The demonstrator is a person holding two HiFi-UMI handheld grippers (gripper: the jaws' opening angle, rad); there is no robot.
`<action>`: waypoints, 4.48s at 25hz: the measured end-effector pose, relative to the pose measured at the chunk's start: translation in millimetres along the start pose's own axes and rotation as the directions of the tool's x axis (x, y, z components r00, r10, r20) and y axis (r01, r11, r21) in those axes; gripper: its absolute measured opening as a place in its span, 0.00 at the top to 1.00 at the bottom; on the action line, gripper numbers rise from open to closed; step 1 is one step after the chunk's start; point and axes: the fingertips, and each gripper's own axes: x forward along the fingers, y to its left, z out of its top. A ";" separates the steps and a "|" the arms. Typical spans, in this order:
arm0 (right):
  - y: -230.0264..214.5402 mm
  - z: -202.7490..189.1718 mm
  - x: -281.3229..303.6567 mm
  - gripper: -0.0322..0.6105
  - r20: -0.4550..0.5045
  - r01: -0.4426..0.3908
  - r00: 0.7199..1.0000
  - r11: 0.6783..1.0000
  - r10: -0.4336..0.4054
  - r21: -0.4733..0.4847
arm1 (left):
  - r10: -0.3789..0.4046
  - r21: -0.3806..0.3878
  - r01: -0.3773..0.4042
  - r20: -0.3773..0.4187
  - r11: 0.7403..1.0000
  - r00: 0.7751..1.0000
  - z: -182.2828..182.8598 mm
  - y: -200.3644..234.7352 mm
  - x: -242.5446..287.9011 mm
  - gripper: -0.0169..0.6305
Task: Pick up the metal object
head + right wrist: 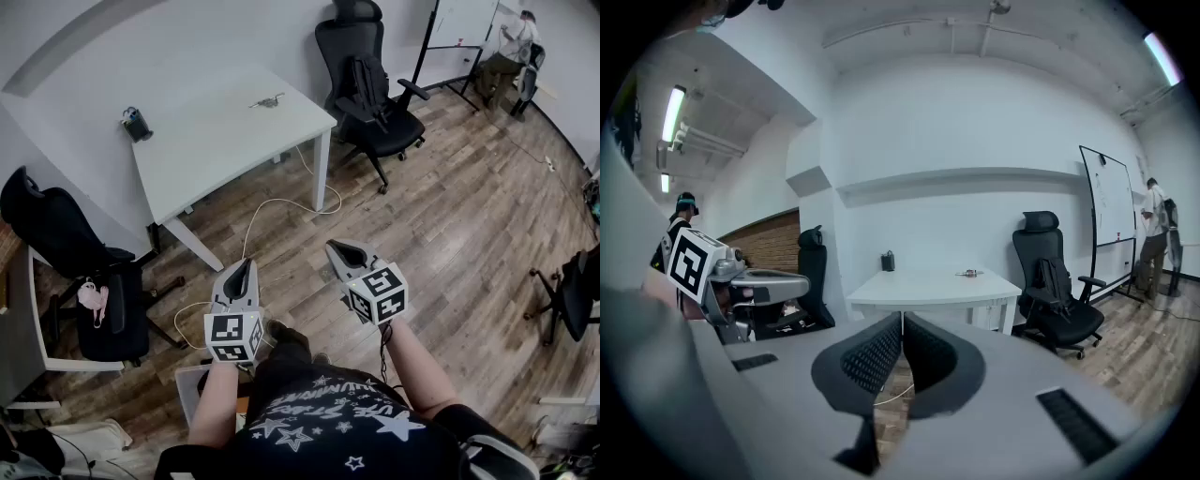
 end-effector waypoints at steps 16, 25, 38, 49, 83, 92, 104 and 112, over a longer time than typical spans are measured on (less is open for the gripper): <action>-8.3 -8.2 -13.9 0.88 0.021 0.051 0.998 0.998 -0.051 0.026 | -0.033 -0.031 0.033 -0.025 0.999 0.999 -11.9 -11.8 -5.4 0.94; -25.3 -28.2 -5.1 0.87 -0.006 0.031 1.000 0.996 -0.030 0.079 | -0.012 -0.042 0.010 -0.050 0.999 0.999 -21.5 -7.7 9.9 0.94; -111.3 -6.2 103.8 0.87 -0.058 0.046 0.998 0.981 -0.036 0.188 | -0.070 -0.090 0.066 -0.045 0.994 0.997 -7.2 52.2 143.9 0.94; -176.1 55.6 243.2 0.87 -0.070 0.040 0.997 0.985 -0.028 0.168 | -0.097 -0.105 0.089 -0.075 0.990 0.992 21.7 145.1 278.8 0.94; -328.0 124.2 500.0 0.87 -0.101 -0.040 0.993 0.987 0.056 0.154 | -0.067 -0.062 0.061 -0.100 0.996 0.993 54.1 282.5 534.4 0.94; -422.0 147.1 563.2 0.87 -0.128 -0.087 0.986 0.984 0.107 0.153 | -0.038 0.011 0.041 -0.178 0.999 0.983 61.4 281.5 649.2 0.94; -504.7 153.0 610.8 0.87 -0.158 -0.137 0.974 0.977 0.163 0.164 | 0.010 0.219 0.056 -0.287 0.974 0.958 52.0 272.8 758.4 0.68; -543.3 152.3 639.0 0.87 -0.179 -0.173 0.963 0.970 0.204 0.174 | 0.116 0.421 0.041 -0.341 0.906 0.933 35.9 279.8 815.8 0.66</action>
